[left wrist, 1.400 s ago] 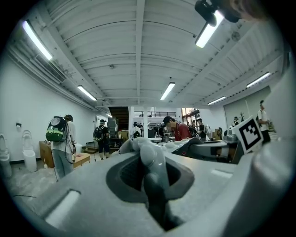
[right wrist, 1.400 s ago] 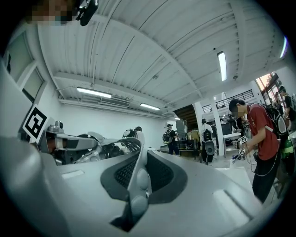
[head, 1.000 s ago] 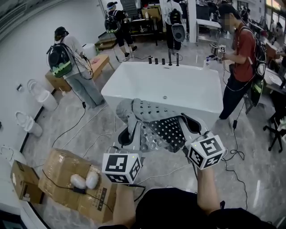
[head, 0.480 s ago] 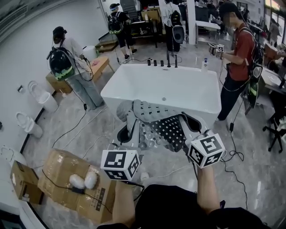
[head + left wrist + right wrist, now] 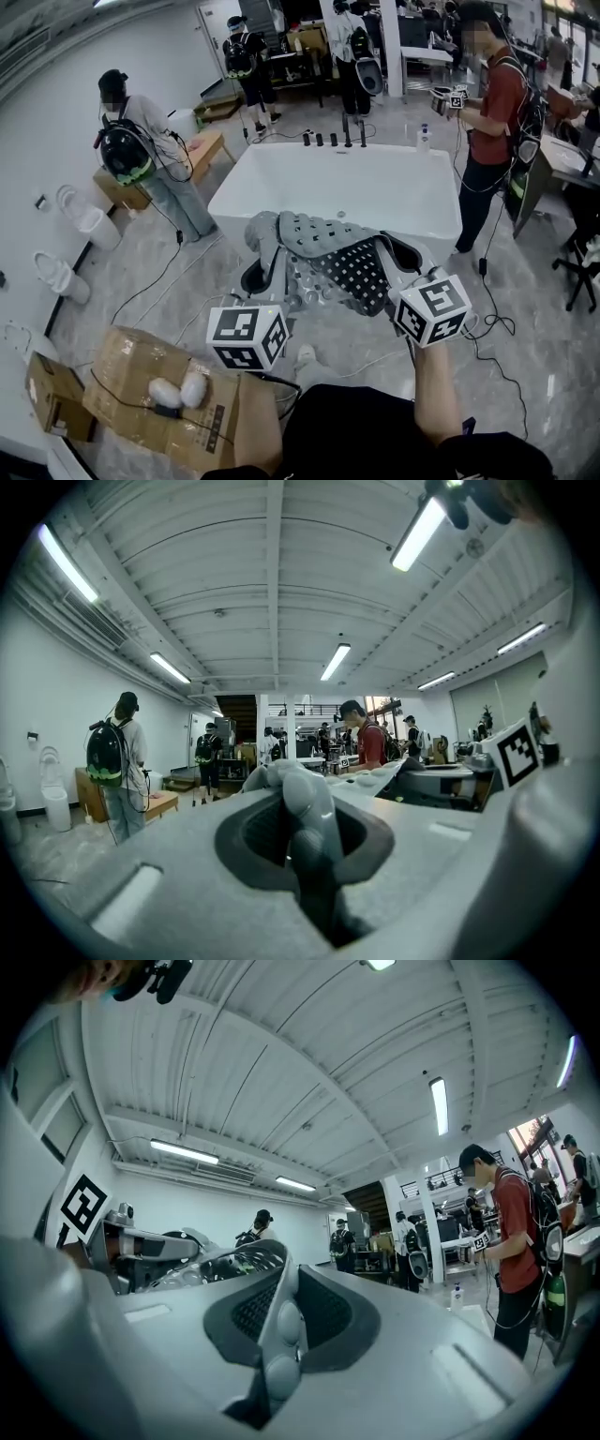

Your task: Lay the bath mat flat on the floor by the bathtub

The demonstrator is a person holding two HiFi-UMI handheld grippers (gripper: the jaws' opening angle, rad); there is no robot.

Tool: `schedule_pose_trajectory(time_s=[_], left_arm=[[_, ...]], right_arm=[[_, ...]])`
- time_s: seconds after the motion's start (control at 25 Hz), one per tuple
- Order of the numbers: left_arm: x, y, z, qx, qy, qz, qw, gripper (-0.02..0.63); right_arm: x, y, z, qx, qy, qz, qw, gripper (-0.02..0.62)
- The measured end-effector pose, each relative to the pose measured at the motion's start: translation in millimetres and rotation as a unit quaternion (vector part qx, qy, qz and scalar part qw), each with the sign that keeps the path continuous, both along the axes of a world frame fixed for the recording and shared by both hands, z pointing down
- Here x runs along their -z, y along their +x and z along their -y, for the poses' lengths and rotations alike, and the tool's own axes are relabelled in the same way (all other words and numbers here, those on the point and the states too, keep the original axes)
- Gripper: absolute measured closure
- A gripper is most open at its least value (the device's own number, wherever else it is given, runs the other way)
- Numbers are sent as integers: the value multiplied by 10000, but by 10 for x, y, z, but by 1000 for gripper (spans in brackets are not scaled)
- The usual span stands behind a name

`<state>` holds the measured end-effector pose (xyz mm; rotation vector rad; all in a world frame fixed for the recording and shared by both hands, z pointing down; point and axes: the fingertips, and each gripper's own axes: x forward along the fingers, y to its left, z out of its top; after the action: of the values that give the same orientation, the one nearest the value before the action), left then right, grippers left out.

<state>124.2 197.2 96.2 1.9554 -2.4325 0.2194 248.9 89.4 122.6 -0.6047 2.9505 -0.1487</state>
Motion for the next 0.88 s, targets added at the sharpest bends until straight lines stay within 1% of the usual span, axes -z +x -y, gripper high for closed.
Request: schedule_pose_trajectory(time_s=[0.24, 0.44, 0.68, 0.88], left_arm=[[-123, -172, 258, -103, -150, 2, 9998, 577], [-173, -447, 547, -248, -208, -74, 9994, 577], [-338, -753, 932, -445, -325, -167, 9983, 577], [-380, -1079, 1124, -524, -479, -286, 9971, 577]], right_arm=[[-114, -154, 205, -71, -89, -73, 9999, 572], [-144, -378, 477, -237, -172, -58, 9996, 572], [-310, -683, 816, -374, -314, -109, 9987, 572], [-364, -973, 979, -466, -534, -144, 9974, 572]])
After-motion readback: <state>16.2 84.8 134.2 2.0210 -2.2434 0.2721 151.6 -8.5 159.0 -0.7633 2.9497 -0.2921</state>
